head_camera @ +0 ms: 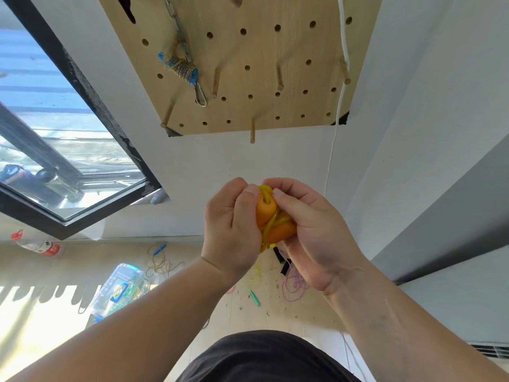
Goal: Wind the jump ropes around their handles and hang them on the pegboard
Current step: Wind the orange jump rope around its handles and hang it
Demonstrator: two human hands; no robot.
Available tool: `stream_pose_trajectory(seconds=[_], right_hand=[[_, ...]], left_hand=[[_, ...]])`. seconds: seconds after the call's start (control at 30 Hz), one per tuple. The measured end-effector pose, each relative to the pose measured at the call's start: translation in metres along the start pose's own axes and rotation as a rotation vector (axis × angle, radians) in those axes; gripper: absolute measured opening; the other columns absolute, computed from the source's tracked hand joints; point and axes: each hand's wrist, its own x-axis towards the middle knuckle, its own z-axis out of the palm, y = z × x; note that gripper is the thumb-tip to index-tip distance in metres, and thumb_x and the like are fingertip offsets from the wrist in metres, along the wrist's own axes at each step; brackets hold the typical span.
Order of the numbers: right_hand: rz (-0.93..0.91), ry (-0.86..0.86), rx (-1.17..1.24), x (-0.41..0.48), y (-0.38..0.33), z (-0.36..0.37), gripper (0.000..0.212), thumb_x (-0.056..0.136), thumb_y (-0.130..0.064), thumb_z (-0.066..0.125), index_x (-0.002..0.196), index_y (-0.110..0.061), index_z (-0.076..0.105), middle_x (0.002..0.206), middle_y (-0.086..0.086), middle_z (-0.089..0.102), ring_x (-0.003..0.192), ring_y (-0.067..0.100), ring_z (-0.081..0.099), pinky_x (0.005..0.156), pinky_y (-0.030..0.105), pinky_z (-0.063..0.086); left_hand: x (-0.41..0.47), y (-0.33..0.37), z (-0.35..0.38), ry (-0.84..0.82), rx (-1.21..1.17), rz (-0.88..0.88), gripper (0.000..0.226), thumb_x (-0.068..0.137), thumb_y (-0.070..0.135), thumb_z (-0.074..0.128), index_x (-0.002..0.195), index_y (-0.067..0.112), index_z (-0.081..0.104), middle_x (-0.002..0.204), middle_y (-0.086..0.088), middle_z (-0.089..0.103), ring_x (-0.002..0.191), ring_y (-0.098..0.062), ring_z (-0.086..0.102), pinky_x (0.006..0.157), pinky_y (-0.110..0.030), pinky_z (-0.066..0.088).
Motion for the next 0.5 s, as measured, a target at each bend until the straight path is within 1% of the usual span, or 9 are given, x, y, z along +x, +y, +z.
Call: stream_pose_trajectory(seconds=[0.07, 0.1, 0.17, 0.27, 0.33, 0.37, 0.43, 0.47, 0.5], right_hand=[[-0.021, -0.009, -0.058, 0.0, 0.0, -0.003, 0.022, 0.09, -0.023, 0.064, 0.105, -0.011, 0.075, 0.102, 0.012, 0.074, 0.093, 0.022, 0.068, 0.081, 0.036, 0.058], [-0.025, -0.014, -0.069, 0.0, -0.001, -0.004, 0.027, 0.085, -0.026, 0.066, 0.105, -0.009, 0.076, 0.101, 0.013, 0.075, 0.093, 0.022, 0.069, 0.081, 0.036, 0.059], [-0.007, -0.035, -0.061, -0.001, -0.001, -0.006, 0.031, 0.079, -0.026, 0.069, 0.103, -0.007, 0.074, 0.095, 0.013, 0.074, 0.086, 0.021, 0.069, 0.074, 0.033, 0.059], [0.039, -0.079, -0.01, -0.004, -0.003, -0.007, 0.012, 0.09, -0.013, 0.065, 0.102, -0.014, 0.068, 0.079, 0.006, 0.067, 0.068, 0.016, 0.064, 0.055, 0.027, 0.053], [0.06, -0.102, 0.01, -0.005, -0.004, -0.006, 0.013, 0.095, -0.006, 0.061, 0.1, -0.017, 0.066, 0.076, 0.003, 0.063, 0.063, 0.015, 0.061, 0.052, 0.027, 0.05], [0.068, -0.114, 0.012, -0.005, -0.006, -0.006, 0.016, 0.095, -0.003, 0.061, 0.099, -0.018, 0.065, 0.079, 0.004, 0.061, 0.063, 0.015, 0.059, 0.053, 0.027, 0.049], [0.096, -0.126, 0.014, -0.002, -0.009, -0.005, 0.023, 0.094, 0.002, 0.059, 0.097, -0.021, 0.065, 0.084, 0.005, 0.058, 0.063, 0.016, 0.055, 0.052, 0.028, 0.046], [0.115, -0.116, 0.017, 0.0, -0.01, -0.005, 0.027, 0.094, 0.004, 0.057, 0.097, -0.021, 0.064, 0.085, 0.006, 0.057, 0.062, 0.016, 0.052, 0.05, 0.028, 0.044], [0.129, -0.095, 0.017, 0.001, -0.01, -0.005, 0.028, 0.094, 0.006, 0.055, 0.097, -0.021, 0.064, 0.084, 0.006, 0.057, 0.06, 0.016, 0.05, 0.049, 0.027, 0.043]], left_hand=[[0.003, 0.001, 0.0, -0.018, -0.005, 0.01, 0.036, 0.091, 0.03, 0.046, 0.059, 0.016, 0.037, 0.055, 0.007, 0.036, 0.055, -0.005, 0.036, 0.051, -0.02, 0.034], [0.004, 0.0, -0.001, -0.032, -0.006, 0.017, 0.037, 0.091, 0.029, 0.046, 0.059, 0.014, 0.037, 0.055, 0.004, 0.036, 0.055, -0.006, 0.036, 0.051, -0.02, 0.034], [0.003, -0.001, -0.004, -0.075, -0.002, 0.041, 0.039, 0.089, 0.034, 0.044, 0.061, 0.008, 0.038, 0.057, -0.004, 0.035, 0.056, -0.008, 0.037, 0.051, -0.022, 0.035], [0.001, -0.002, -0.008, -0.165, 0.054, 0.122, 0.038, 0.09, 0.033, 0.042, 0.061, 0.007, 0.039, 0.056, -0.006, 0.035, 0.053, -0.014, 0.037, 0.05, -0.029, 0.033], [0.002, -0.001, -0.009, -0.195, 0.099, 0.175, 0.037, 0.09, 0.031, 0.041, 0.063, 0.005, 0.043, 0.057, -0.008, 0.038, 0.053, -0.019, 0.038, 0.05, -0.031, 0.034], [0.003, 0.0, -0.01, -0.196, 0.108, 0.193, 0.033, 0.09, 0.03, 0.04, 0.067, 0.008, 0.045, 0.059, -0.007, 0.041, 0.054, -0.017, 0.04, 0.051, -0.029, 0.035], [0.002, 0.001, -0.01, -0.2, 0.101, 0.202, 0.016, 0.092, 0.026, 0.039, 0.085, 0.017, 0.051, 0.062, -0.006, 0.047, 0.056, -0.015, 0.043, 0.054, -0.025, 0.038], [0.001, 0.002, -0.01, -0.208, 0.087, 0.183, 0.013, 0.093, 0.021, 0.039, 0.095, 0.021, 0.052, 0.062, -0.006, 0.048, 0.056, -0.016, 0.045, 0.054, -0.025, 0.039], [0.0, 0.001, -0.008, -0.209, 0.067, 0.157, 0.017, 0.094, 0.016, 0.038, 0.099, 0.022, 0.053, 0.063, -0.006, 0.05, 0.058, -0.018, 0.046, 0.056, -0.026, 0.04]])
